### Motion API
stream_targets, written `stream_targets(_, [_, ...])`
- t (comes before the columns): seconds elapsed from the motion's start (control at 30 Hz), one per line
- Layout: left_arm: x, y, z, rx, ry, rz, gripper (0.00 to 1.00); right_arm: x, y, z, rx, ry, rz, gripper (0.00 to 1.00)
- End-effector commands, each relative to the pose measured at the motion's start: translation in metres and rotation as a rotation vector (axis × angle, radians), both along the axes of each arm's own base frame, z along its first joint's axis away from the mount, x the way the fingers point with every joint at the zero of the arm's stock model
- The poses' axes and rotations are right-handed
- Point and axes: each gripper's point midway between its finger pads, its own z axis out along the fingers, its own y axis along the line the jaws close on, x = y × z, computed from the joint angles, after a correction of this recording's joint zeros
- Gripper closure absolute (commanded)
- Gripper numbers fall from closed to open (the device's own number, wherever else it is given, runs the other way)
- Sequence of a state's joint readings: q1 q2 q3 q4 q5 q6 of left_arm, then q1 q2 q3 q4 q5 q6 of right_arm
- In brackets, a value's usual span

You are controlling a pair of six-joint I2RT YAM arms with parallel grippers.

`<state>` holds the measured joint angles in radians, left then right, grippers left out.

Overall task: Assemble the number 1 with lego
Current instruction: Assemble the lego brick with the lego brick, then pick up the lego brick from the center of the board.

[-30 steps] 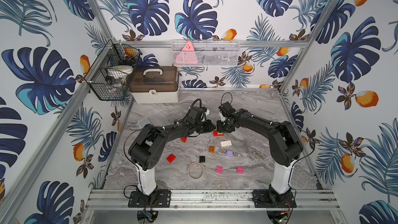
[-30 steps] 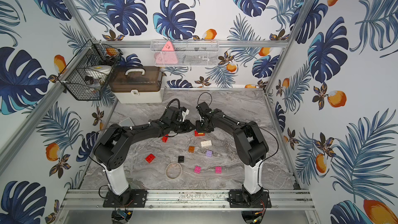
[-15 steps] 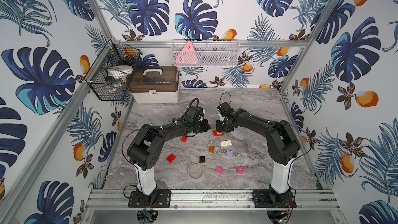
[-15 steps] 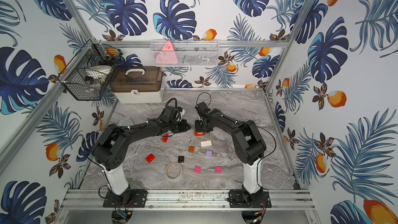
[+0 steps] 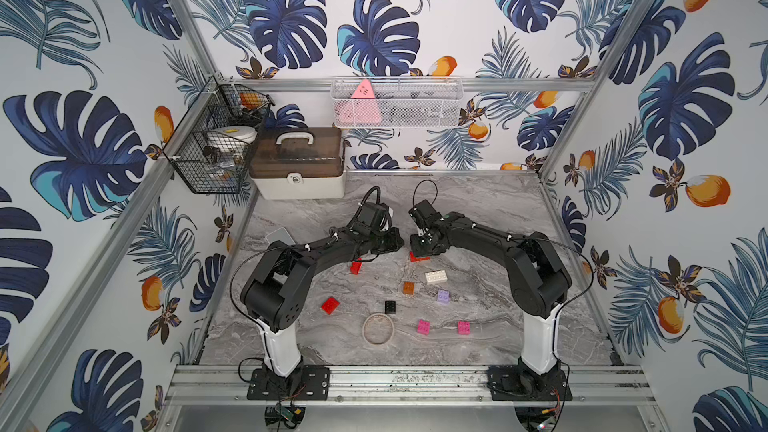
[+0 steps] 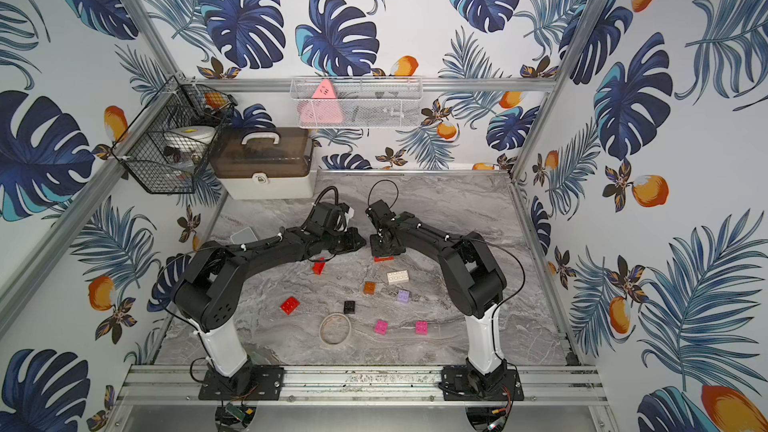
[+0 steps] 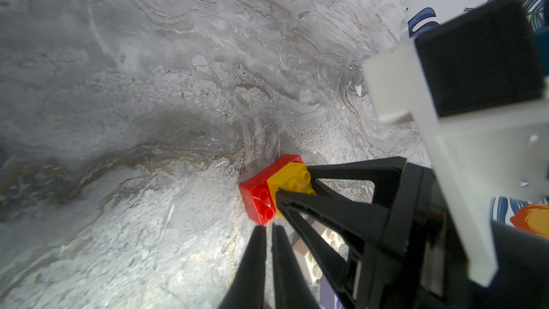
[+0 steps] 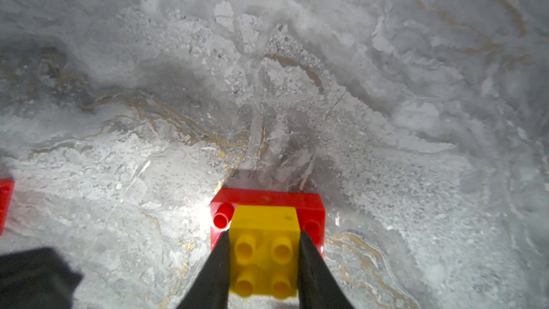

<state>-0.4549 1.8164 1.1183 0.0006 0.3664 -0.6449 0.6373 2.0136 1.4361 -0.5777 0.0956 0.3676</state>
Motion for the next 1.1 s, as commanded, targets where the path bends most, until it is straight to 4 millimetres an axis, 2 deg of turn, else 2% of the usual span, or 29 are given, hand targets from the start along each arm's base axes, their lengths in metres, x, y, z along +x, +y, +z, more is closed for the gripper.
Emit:
stream_targets(0.0, [0.003, 0.006, 0.007, 0.033, -0.034, 0.004, 0.87, -0.020, -0.021, -0.028, -0.109, 0.096, -0.036, 0.88])
stream_targets(0.37, [0.004, 0.010, 0.013, 0.054, -0.057, 0.009, 0.87, -0.036, -0.029, -0.060, -0.195, 0.203, 0.021, 0.96])
stream_targets(0.5, [0.005, 0.014, 0.017, 0.075, -0.075, 0.009, 0.87, -0.038, -0.025, -0.057, -0.169, 0.217, 0.030, 0.95])
stream_targets(0.57, [0.007, 0.015, 0.019, 0.086, -0.085, 0.011, 0.87, -0.034, -0.019, -0.048, -0.145, 0.204, 0.033, 0.92])
stream_targets(0.63, [0.007, 0.017, 0.020, 0.097, -0.094, 0.013, 0.86, -0.028, -0.013, -0.035, -0.118, 0.184, 0.034, 0.84])
stream_targets(0.67, [0.007, 0.017, 0.021, 0.101, -0.100, 0.012, 0.86, -0.024, -0.009, -0.027, -0.105, 0.167, 0.033, 0.78])
stream_targets(0.73, [0.007, 0.019, 0.023, 0.111, -0.109, 0.012, 0.85, -0.015, -0.003, -0.009, -0.082, 0.131, 0.029, 0.73])
stream_targets(0.8, [0.008, 0.021, 0.025, 0.121, -0.118, 0.015, 0.84, -0.003, 0.002, 0.012, -0.067, 0.077, 0.019, 0.60])
stream_targets(0.9, [0.009, 0.023, 0.028, 0.136, -0.130, 0.017, 0.82, 0.007, 0.006, 0.040, -0.043, 0.019, 0.015, 0.48])
stream_targets(0.97, [0.010, 0.024, 0.030, 0.144, -0.140, 0.015, 0.82, 0.010, 0.007, 0.059, -0.022, -0.015, 0.015, 0.41])
stream_targets(1.07, [0.010, 0.027, 0.033, 0.168, -0.156, 0.018, 0.80, 0.005, 0.006, 0.085, 0.017, -0.060, 0.018, 0.37])
